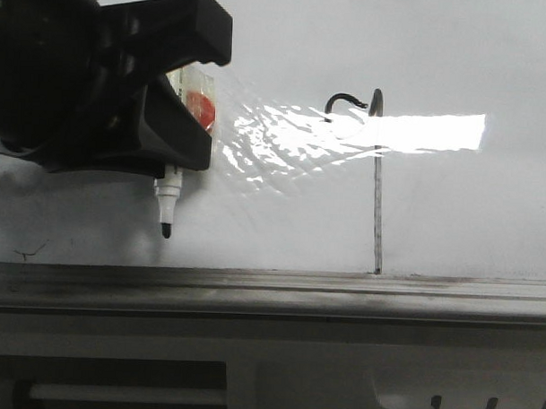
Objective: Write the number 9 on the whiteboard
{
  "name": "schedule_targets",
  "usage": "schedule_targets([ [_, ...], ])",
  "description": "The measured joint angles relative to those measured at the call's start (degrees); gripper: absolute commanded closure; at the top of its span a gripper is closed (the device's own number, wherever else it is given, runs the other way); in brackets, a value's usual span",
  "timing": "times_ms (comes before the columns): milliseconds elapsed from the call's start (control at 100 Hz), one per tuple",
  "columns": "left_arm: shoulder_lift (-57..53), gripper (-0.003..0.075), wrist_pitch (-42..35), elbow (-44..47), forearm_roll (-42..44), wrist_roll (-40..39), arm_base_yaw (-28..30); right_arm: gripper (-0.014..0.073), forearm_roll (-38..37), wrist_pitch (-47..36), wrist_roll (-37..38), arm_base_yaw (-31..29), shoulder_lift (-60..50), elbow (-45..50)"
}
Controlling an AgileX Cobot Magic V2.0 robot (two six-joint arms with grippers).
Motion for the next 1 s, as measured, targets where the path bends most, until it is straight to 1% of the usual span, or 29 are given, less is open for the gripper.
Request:
schedule_targets([
  [90,0.41,0.0729,-0.22,-0.10,0.11,0.00,-0.10,0.0658,0.56,0.00,0.00,0.00,0.00,0.00],
  [140,0.54,0.0692,-0.22,-0.22,0.11,0.00,-0.10,0.0658,0.77,0.00,0.00,0.00,0.00,0.00],
  [190,0.54,0.0625,-0.34,-0.31,0.20,0.00,-0.10,0.0658,0.89,0.10,0.00,0.00,0.00,0.00],
  [240,0.54,0.0529,-0.57,-0.31,0.20,0.00,-0.10,0.0658,1.13,0.10,0.00,0.00,0.00,0.38],
  [310,0.66,0.0417,-0.82,-0.31,0.22,0.00,-0.35,0.0658,1.37,0.34,0.00,0.00,0.00,0.90],
  [380,0.66,0.0356,-0.70,-0.44,0.32,0.00,-0.60,0.0658,1.75,0.47,0.00,0.00,0.00,1.67],
  [490,0.66,0.0324,-0.29,-0.63,0.32,0.00,-0.66,0.0658,2.67,0.82,0.00,0.00,0.00,2.76],
  [680,-0.52,0.0228,-0.19,-0.63,0.32,-0.14,-0.74,0.0657,3.09,0.88,0.00,0.00,-0.12,3.49],
  [740,-2.21,0.0225,-0.58,-0.38,0.32,0.33,-0.74,0.0657,3.17,1.11,0.00,0.00,-0.52,3.49],
  [830,-6.12,0.0226,-3.97,0.97,0.32,2.42,-1.16,0.0657,3.17,1.75,0.00,0.00,-2.25,3.82],
  [950,-15.85,0.0229,-6.48,4.31,0.32,6.57,-3.50,0.0657,3.03,2.28,0.00,0.00,-6.61,6.55],
  [1000,-20.10,0.0249,-6.59,5.85,0.22,8.08,-4.34,0.0657,2.65,2.28,0.00,0.00,-8.70,8.28],
])
